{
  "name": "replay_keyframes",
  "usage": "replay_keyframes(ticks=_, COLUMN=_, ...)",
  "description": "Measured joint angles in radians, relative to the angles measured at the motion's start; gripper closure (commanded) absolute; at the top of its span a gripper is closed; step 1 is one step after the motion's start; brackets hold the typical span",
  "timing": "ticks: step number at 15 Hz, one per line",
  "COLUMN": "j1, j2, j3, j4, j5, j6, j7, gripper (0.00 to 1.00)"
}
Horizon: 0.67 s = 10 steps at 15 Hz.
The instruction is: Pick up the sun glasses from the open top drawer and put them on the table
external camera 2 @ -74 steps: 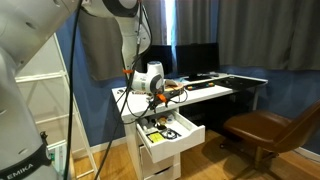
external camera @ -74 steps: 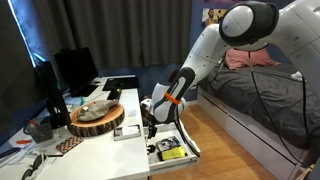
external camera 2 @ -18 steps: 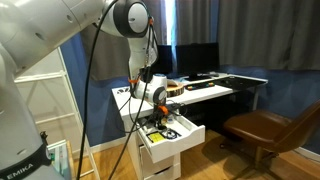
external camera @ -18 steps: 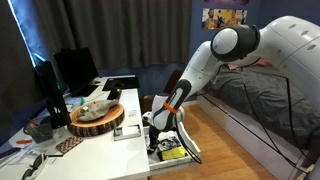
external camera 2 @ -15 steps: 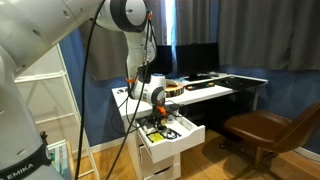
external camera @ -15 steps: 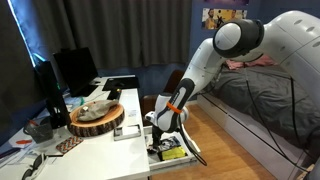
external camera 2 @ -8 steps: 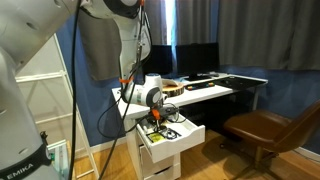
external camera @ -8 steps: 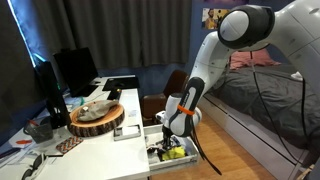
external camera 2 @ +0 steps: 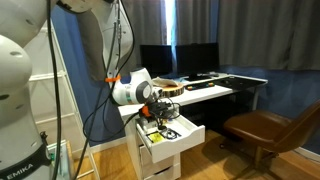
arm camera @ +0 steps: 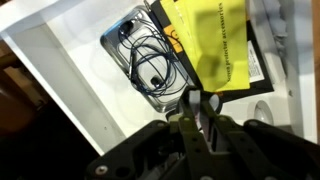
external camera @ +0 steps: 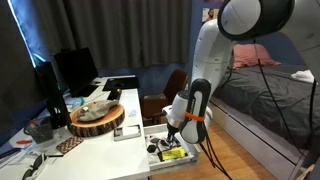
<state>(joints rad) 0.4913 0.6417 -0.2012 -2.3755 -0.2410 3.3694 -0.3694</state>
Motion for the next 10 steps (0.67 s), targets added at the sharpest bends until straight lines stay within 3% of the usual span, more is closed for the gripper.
replay_keyframes(ticks=6, j1=0.446, j2=-0.015, j3=-0.34, j4=-0.111, j5=0.286, j6=0.107, j7=0.001, gripper=0.97)
replay_keyframes(ticks=10, j1=0.744, j2=0.034, j3=-0.529, j4=-0.149, j5=0.512, j6=0.125, j7=-0.088, gripper=0.97)
